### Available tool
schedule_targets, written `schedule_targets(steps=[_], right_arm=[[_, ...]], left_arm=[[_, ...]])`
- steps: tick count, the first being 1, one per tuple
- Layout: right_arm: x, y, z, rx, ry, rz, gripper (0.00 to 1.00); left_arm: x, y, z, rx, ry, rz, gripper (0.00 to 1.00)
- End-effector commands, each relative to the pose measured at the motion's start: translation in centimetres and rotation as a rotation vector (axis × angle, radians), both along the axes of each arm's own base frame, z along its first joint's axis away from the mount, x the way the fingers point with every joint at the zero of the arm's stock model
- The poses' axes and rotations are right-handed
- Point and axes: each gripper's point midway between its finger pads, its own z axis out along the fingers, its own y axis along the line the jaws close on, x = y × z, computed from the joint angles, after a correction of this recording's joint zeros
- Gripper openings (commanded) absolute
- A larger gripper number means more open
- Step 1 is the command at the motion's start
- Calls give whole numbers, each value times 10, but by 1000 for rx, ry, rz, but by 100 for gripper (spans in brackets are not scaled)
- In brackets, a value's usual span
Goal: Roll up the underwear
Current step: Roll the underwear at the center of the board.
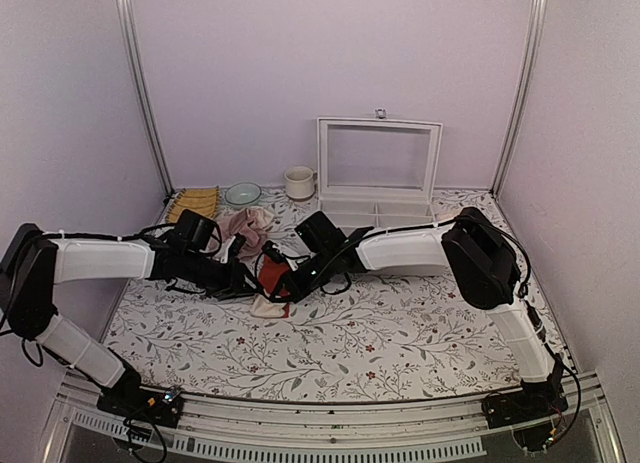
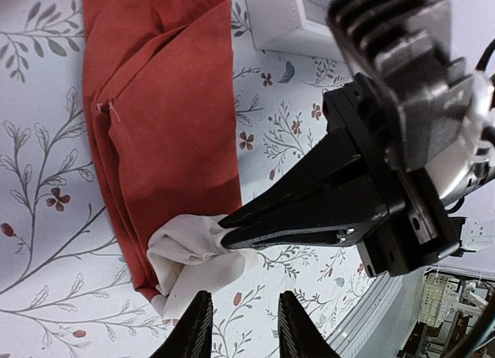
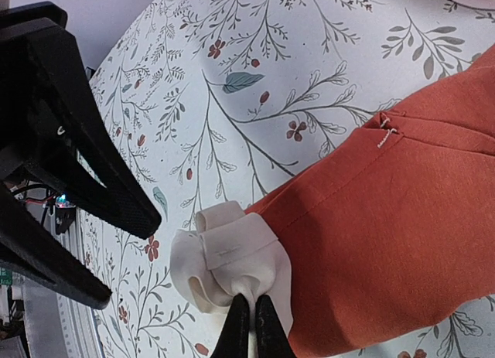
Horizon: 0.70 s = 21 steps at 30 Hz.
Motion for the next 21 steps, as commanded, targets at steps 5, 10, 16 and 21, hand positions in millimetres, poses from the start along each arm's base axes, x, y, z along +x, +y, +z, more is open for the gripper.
schedule_targets(steps=[5,10,16,21], right_arm=[[0,-4,-40,-55,51,-1,0],[0,-4,-40,-57,52,-1,0],[0,-5,-38,-55,52,0,0],[-1,-5,-38,-56,53,-2,0]], left_arm=[[-6,0,-20,60,6,-30,30],[0,-2,-21,76,0,-27,30],[9,0,-25,114,-4,-9,30],[14,-2,-24,116,-9,-9,24]])
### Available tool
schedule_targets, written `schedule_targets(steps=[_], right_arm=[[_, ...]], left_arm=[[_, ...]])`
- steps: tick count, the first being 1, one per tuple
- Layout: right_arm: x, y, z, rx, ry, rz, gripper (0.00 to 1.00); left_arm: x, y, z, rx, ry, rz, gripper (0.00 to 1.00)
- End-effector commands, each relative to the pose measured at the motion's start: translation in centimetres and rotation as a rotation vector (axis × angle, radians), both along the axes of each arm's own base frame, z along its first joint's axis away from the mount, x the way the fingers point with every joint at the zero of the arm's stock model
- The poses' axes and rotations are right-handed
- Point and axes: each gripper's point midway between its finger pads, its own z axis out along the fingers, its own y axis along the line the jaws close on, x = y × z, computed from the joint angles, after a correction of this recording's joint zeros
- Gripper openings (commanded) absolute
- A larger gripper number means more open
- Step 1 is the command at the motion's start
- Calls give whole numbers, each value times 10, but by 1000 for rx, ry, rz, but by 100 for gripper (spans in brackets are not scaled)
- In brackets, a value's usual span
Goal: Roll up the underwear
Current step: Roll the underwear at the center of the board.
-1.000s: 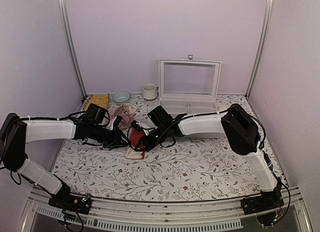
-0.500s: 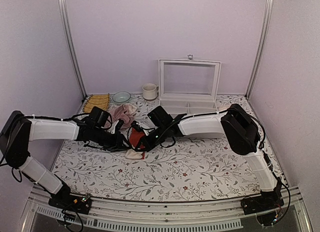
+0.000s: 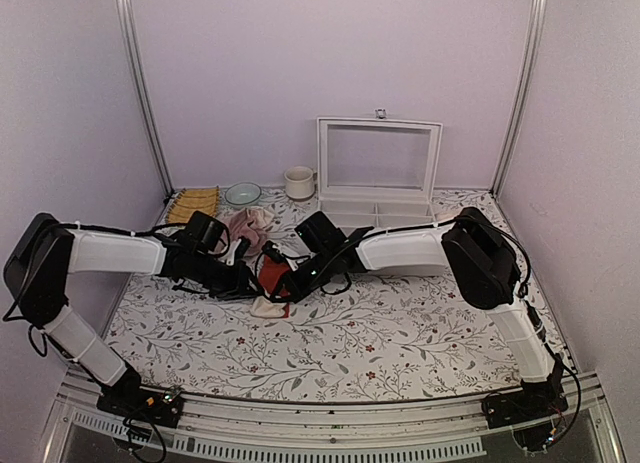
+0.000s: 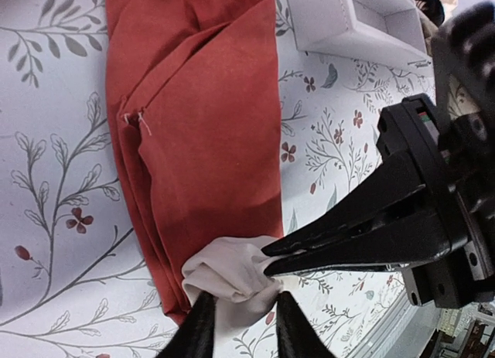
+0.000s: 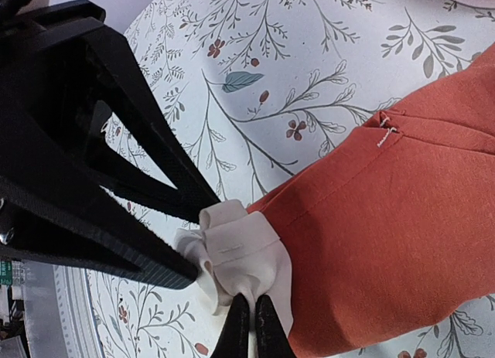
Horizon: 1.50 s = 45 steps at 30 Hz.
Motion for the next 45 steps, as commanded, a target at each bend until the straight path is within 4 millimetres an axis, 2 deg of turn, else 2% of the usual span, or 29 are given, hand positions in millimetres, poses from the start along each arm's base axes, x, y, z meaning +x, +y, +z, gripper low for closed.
schedule_targets(steps=[1,5,10,12,16,18,22,27,28,30,40,45], right_arm=[[0,-5,-37,-54,51,-2,0],[-1,-5,-38,-56,52,-1,0],[0,-5,-38,-55,52,-1,0],[-1,-4,-36,-52,51,0,0],[1,-5,-33,-51,40,-8,21],[3,-5,-27,-47,32,-18,25],[7,-3,-3,-10,8,-29,32],[11,-4,7,-7,-14,-54,35],[11,-4,16,6,-24,-56,36],[13,-7,33,29,-45,-72,39],[9,-29,82,99,-112,-133,46],[4,-32,106,141,-128,-132,50]], left_arm=[[5,-4,1,19,-18,-16,21],[3,-5,0,17,-11,-20,8],[-2,-6,-3,3,1,-24,8],[-2,-7,-3,2,3,-23,0],[-1,-6,-4,7,0,-17,0],[0,-6,-4,8,-1,-15,0],[-1,-4,-7,18,3,-7,0],[-2,-3,-8,21,7,-3,0],[-1,-3,-8,20,6,-3,0],[-1,-3,-10,23,9,-2,0],[0,-3,-11,25,14,6,0],[1,-4,-10,21,12,8,0]])
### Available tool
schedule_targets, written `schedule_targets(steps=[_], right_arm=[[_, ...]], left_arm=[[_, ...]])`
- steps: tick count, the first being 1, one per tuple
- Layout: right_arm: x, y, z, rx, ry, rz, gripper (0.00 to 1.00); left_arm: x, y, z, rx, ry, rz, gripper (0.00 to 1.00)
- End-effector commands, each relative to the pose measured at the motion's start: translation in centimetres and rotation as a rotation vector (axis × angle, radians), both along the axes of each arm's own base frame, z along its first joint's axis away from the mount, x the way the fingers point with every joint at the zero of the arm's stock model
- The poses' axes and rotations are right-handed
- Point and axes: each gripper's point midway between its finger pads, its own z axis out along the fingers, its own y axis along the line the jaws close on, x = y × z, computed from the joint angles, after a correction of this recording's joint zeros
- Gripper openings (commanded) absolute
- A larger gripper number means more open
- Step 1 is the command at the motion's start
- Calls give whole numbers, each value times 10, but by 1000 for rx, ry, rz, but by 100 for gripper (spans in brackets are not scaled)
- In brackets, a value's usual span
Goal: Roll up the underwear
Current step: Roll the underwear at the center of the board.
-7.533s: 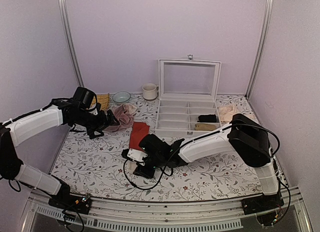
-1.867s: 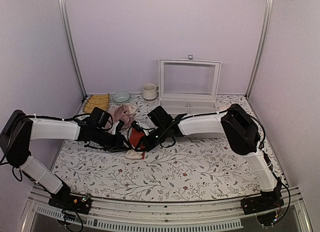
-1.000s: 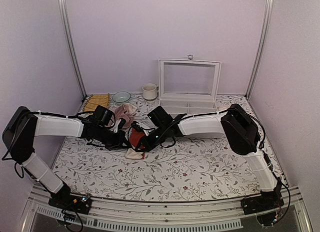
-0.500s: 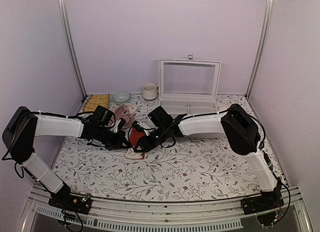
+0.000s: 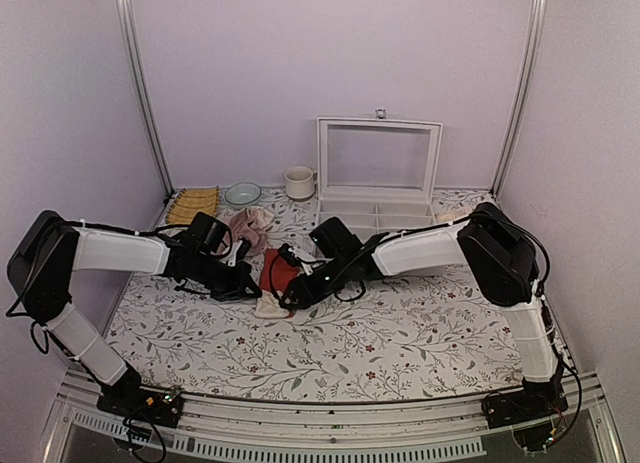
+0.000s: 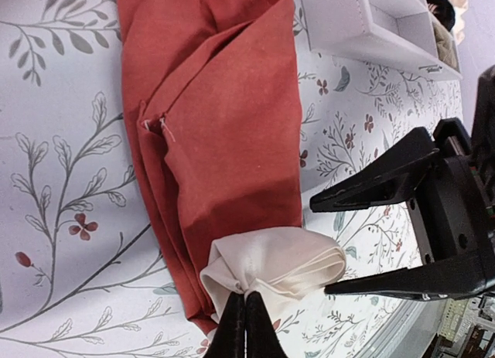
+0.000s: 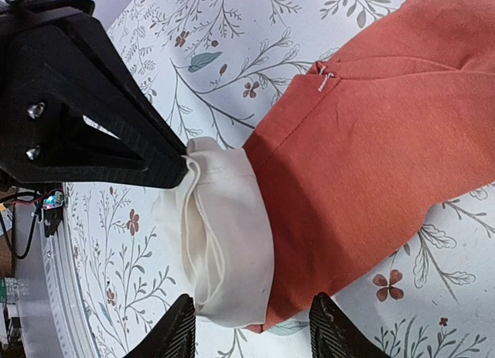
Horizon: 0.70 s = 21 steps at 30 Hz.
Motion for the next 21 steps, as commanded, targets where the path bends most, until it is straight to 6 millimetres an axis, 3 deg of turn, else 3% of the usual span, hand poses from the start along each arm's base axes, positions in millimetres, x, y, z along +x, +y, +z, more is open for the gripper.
schedule_targets(steps=[1,9,18,21], right_arm=[[7,-1,117,179,-136,-24,50],[-3,-2,123,190,-152,-8,51],[-20,1,117,171,-154,42,43],[-25,2,115,172,-153,57,41]], left_arm=[[-3,-4,-3,4,1,-9,0],[2,-6,-3,4,-1,-8,2],[10,-8,13,0,-32,0,34],[12,-8,21,-1,-44,4,37]])
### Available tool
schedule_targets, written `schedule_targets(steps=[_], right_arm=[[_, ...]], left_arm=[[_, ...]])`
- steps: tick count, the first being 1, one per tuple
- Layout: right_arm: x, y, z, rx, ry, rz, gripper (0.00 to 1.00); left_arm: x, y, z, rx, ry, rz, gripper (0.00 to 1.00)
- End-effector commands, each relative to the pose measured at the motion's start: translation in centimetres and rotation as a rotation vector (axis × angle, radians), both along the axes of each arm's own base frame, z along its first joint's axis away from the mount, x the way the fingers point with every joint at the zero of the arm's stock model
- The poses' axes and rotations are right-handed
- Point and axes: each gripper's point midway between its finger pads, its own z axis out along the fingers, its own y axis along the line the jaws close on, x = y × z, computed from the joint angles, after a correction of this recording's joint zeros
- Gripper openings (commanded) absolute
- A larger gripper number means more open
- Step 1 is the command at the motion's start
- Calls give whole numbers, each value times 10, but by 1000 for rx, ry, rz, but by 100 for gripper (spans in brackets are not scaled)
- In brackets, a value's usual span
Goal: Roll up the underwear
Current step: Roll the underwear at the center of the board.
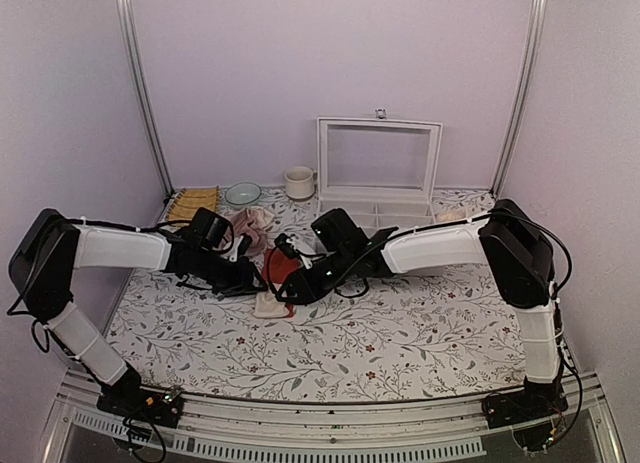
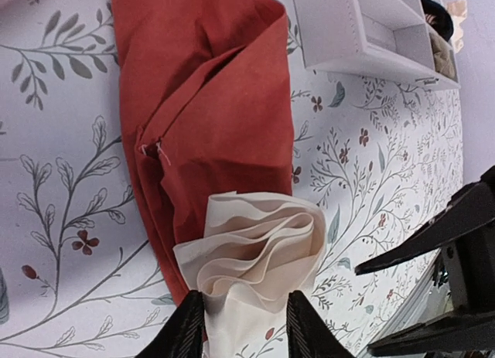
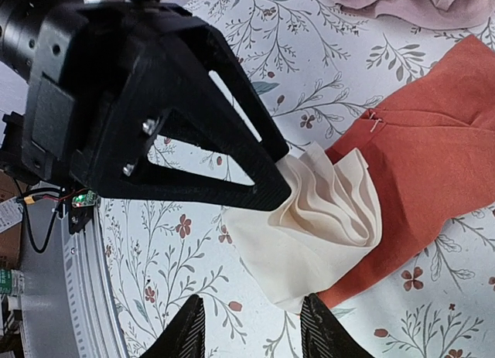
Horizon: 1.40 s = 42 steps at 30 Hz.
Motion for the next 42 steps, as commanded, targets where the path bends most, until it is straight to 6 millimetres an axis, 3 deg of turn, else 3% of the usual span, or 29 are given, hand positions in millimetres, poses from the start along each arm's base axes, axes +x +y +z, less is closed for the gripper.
schedule_targets(steps=[1,7,15,21,31,42], right_arm=[[-11,-1,69,100,-85,29,40],[-17,5,64,104,-99,55,25],[-3,22,53,97,-113,55,8],[4,28,31,77,-74,66,7],[-5,23,-15,21,-7,91,6],[3,16,-54,-34,45,55,6]], left_arm=[[6,-6,19,-3,-40,-5,39],[9,-2,28,12,-60,9,41],[8,15,24,18,-42,58,41],[7,15,31,-3,-49,61,41],[5,14,30,-24,-41,66,41],[4,12,30,-38,-35,63,41]])
